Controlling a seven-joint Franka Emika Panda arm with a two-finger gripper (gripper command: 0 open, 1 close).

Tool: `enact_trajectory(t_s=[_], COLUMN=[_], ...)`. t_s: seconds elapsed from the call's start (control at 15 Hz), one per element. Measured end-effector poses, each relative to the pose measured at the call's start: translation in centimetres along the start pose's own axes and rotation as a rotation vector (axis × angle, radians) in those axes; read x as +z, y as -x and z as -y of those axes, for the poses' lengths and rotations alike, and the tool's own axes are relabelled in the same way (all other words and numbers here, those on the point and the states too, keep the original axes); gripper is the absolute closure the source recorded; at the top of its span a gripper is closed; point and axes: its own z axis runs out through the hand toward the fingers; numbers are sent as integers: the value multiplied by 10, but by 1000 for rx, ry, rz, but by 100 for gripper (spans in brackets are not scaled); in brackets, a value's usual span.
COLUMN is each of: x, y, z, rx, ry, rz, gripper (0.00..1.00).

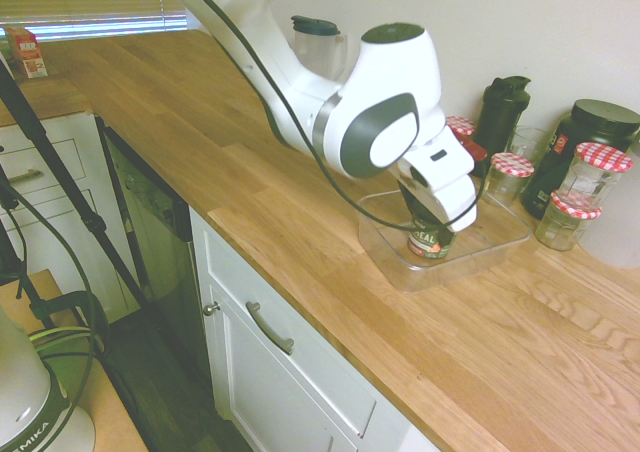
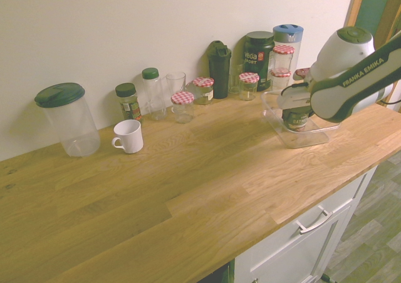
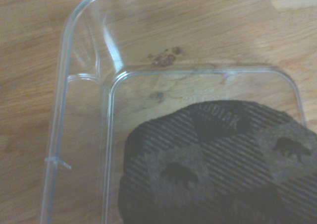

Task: Put the cereal into the container

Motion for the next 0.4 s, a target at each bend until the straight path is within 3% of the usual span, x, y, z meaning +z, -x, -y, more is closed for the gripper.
enact_trajectory(t_s=[0.4], x=[-36], y=[-19], z=[3], rx=[62], ry=[43], rz=[34], gripper=[0])
